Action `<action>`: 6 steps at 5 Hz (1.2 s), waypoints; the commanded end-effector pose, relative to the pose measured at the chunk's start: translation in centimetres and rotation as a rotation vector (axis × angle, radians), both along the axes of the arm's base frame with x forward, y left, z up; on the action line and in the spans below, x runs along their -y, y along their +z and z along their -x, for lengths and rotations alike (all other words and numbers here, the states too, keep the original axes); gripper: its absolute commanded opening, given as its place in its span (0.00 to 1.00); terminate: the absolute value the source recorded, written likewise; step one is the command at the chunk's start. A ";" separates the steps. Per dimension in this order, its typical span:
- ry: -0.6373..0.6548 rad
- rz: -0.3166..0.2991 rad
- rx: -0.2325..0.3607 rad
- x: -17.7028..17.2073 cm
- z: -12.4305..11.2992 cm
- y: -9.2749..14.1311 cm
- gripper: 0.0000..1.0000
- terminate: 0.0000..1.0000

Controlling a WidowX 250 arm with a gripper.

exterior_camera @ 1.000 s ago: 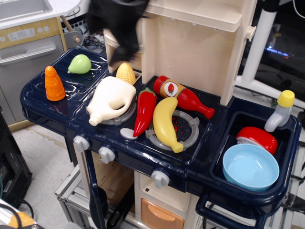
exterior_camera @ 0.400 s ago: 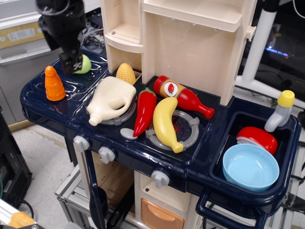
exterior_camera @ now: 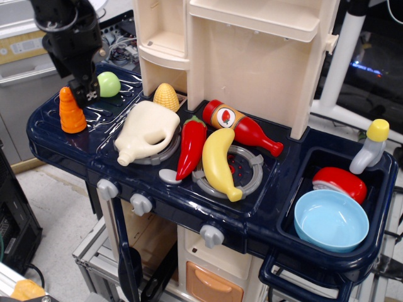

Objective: Put carrot in bowl

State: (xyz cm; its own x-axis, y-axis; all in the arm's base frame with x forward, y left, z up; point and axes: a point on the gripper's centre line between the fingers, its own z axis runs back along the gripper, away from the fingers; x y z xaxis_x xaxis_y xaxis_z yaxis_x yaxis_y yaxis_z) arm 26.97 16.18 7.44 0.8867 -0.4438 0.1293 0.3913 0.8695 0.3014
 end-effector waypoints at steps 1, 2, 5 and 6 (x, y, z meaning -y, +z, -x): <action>-0.027 0.000 0.006 -1.6 -1.1 0.2 1.00 0.00; -0.013 0.039 -0.017 -1.6 -1.4 -1.2 1.00 0.00; 0.066 0.104 -0.111 -1.0 -0.6 -1.2 0.00 0.00; 0.150 0.082 -0.154 1.7 0.1 2.5 0.00 0.00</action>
